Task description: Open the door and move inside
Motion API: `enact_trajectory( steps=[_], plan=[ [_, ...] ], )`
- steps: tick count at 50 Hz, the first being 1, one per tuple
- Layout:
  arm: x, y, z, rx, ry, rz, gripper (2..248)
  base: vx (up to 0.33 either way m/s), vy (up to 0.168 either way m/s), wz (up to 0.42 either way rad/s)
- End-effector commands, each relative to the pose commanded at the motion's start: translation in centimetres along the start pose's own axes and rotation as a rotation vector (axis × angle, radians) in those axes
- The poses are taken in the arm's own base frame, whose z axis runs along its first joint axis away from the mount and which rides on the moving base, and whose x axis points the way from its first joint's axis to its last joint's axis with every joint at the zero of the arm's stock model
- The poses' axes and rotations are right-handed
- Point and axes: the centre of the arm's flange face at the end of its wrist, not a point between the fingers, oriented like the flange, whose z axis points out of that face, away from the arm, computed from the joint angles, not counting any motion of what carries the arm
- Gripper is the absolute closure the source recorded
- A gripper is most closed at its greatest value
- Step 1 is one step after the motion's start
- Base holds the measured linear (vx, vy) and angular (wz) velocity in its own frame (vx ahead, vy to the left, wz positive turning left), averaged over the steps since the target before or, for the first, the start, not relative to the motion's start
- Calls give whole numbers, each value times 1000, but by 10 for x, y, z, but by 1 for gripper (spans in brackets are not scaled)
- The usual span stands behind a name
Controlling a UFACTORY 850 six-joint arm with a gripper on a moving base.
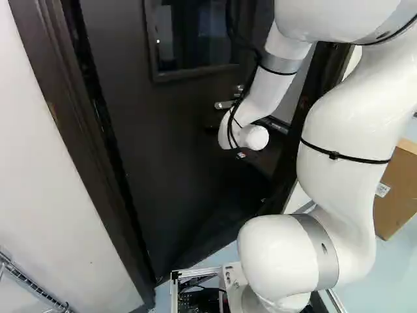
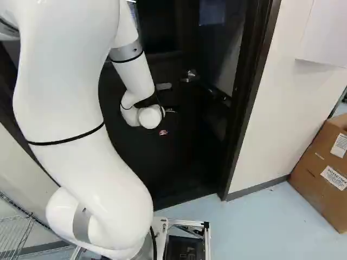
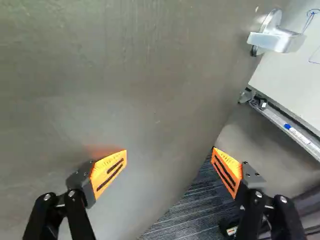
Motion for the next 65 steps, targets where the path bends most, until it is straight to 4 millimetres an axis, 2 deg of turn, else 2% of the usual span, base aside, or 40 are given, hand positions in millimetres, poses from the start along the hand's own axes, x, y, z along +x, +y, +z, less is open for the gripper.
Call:
enact_trajectory(
  steps=[65],
  plan=[
    [12, -57, 27, 207, 19, -128, 3, 0, 0, 0]
  ],
)
